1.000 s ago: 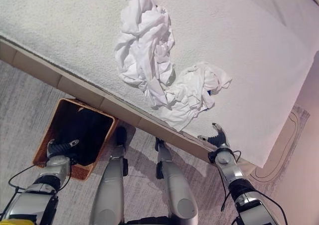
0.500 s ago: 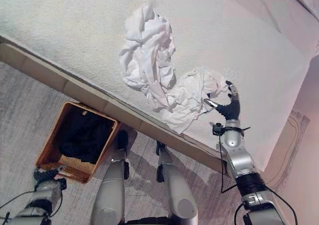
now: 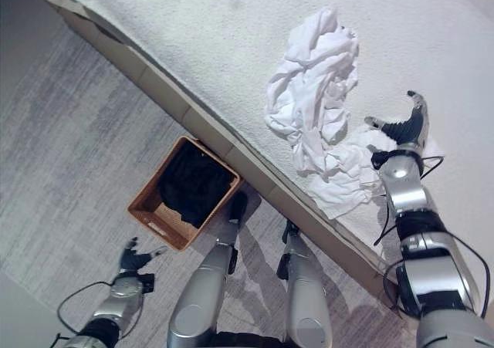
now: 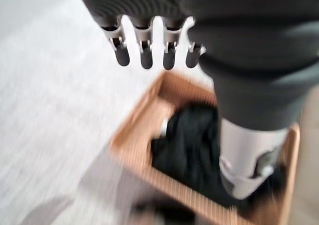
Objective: Pick up clothes into the bucket
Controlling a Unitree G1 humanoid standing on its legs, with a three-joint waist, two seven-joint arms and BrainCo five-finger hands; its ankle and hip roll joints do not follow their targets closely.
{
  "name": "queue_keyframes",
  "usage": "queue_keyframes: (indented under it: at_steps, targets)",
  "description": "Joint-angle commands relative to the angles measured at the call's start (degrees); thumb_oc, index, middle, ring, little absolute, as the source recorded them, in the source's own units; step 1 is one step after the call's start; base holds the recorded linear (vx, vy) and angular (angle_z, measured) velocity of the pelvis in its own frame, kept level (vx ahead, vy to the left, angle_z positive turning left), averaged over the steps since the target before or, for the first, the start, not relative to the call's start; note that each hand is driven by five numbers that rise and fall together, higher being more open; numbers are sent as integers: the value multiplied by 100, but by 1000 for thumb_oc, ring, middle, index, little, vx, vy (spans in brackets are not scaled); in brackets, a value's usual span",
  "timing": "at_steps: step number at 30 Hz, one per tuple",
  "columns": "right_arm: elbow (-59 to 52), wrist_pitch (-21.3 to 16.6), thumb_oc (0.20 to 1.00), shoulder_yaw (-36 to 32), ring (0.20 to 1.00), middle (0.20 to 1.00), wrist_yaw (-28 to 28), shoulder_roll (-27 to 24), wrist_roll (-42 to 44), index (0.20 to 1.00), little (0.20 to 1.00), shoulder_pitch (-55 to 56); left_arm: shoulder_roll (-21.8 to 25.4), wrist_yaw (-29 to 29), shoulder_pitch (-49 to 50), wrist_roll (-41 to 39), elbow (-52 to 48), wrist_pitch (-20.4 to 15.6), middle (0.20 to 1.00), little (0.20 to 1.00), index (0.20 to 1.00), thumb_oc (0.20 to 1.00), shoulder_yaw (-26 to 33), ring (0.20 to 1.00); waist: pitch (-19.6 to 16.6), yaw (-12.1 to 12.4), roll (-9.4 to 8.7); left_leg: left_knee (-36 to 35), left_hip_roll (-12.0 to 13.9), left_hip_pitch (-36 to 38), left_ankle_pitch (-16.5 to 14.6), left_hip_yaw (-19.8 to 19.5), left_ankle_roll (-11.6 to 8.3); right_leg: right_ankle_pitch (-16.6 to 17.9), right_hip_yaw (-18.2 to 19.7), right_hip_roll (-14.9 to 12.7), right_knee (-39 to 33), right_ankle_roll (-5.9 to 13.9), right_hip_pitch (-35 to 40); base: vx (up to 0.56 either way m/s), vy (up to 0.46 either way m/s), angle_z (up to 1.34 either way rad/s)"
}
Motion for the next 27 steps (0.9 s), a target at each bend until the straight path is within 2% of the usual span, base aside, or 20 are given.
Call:
queue_keyframes:
  at_steps: [1, 6, 11, 12, 13, 14, 15, 18, 20, 21, 22, 23, 24, 27]
  targets:
    - [489, 158, 1000, 588, 1000, 1000, 178, -701, 114, 1000, 1000, -327, -21, -250, -99, -111, -168, -98, 1000, 1000, 1000, 1000, -180, 1000, -95, -97, 123, 77, -253, -38, -108, -128, 206, -277, 113, -163, 693, -64, -266, -5, -92, 18]
    - [1644, 358, 1000, 959, 1000, 1000, 415, -832, -143, 1000, 1000, -731, -137, -407, -122, 49, -467, -50, 1000, 1000, 1000, 1000, -747, 1000, -94, -99, 345, 19, -239, -177, -38, -139, 199, -353, 112, -181, 914, -97, -550, 2, -67, 18]
    - [2146, 464, 1000, 1024, 1000, 1000, 620, -791, -359, 1000, 1000, -655, -127, -328, -113, 65, -613, -39, 1000, 1000, 1000, 1000, -788, 1000, -94, -77, 471, 28, -195, -319, -36, -84, 233, -341, 256, -116, 1041, -96, -861, 9, -42, -1]
    - [2209, 495, 1000, 1116, 1000, 1000, 854, -738, -469, 1000, 1000, -582, -105, -305, -123, 6, -594, -27, 1000, 1000, 1000, 1000, -677, 1000, -94, -56, 486, 44, -183, -362, -38, -43, 241, -320, 308, -92, 1061, -86, -935, 1, -39, -19]
    - [2209, 496, 1000, 1117, 1000, 1000, 854, -738, -469, 1000, 1000, -584, -105, -305, -123, 6, -594, -27, 1000, 1000, 1000, 1000, -676, 1000, -94, -56, 485, 45, -184, -363, -38, -42, 241, -320, 309, -92, 1062, -86, -937, -2, -68, -18]
    - [2323, 554, 1000, 1326, 1000, 1000, 1381, -763, -737, 1000, 1000, -441, -67, -374, -150, 13, -525, -19, 1000, 1000, 1000, 1000, -557, 1000, -94, -55, 495, 45, -170, -384, -28, -41, 230, -310, 305, -88, 1071, -77, -979, -4, -34, -12]
    - [2326, 553, 1000, 1329, 1000, 1000, 1382, -764, -737, 1000, 1000, -445, -68, -374, -151, 13, -525, -19, 1000, 1000, 1000, 1000, -556, 1000, -94, -56, 496, 45, -170, -385, -28, -41, 230, -310, 304, -88, 1072, -77, -980, -4, -47, -9]
    - [2687, 696, 1000, 1566, 1000, 1000, 2125, -813, -1206, 1000, 1000, -374, -30, -562, -152, 9, -476, 26, 1000, 1000, 1000, 1000, -417, 1000, -94, -53, 531, 53, -186, -358, -26, -61, 228, -301, 289, -89, 1088, -82, -979, 4, -22, 2]
    - [2753, 722, 1000, 1667, 1000, 1000, 2333, -864, -1341, 1000, 1000, -444, -36, -616, -238, -39, -388, 68, 1000, 1000, 1000, 1000, -372, 1000, -94, -77, 514, 30, -189, -307, -24, -25, 225, -255, 336, -67, 1019, -68, -931, 3, -6, 5]
    - [2753, 722, 849, 1668, 849, 849, 2333, -864, -1341, 849, 849, -445, -37, -616, -239, -39, -387, 68, 1000, 1000, 1000, 1000, -372, 1000, -94, -76, 514, 30, -189, -307, -24, -25, 226, -254, 336, -67, 1018, -68, -931, -3, 5, 7]
    - [2724, 717, 423, 1726, 423, 423, 2345, -862, -1390, 423, 423, -454, -46, -631, -311, -62, -357, 77, 1000, 1000, 1000, 1000, -377, 1000, -94, -97, 495, 21, -182, -293, -28, -4, 227, -221, 362, -54, 975, -60, -917, -3, 3, 4]
    - [2724, 717, 285, 1726, 285, 285, 2345, -862, -1390, 285, 285, -454, -46, -631, -311, -62, -357, 77, 1000, 1000, 1000, 1000, -377, 1000, -94, -97, 495, 21, -182, -293, -28, -4, 227, -221, 362, -54, 974, -60, -917, 0, 0, 0]
    - [2634, 695, 200, 1814, 200, 200, 2333, -833, -1426, 200, 200, -466, -60, -635, -420, -62, -307, 90, 1000, 1000, 1000, 1000, -413, 1000, -94, -135, 449, 18, -179, -288, -39, 34, 232, -164, 404, -26, 890, -50, -897, 0, 0, 0]
    - [2424, 639, 200, 1933, 200, 200, 2278, -773, -1361, 200, 200, -538, -75, -629, -587, -58, -265, 88, 1000, 1000, 1000, 1000, -491, 1000, -94, -195, 347, 21, -167, -278, -54, 72, 225, -94, 461, 19, 754, -43, -830, -6, -5, -2]
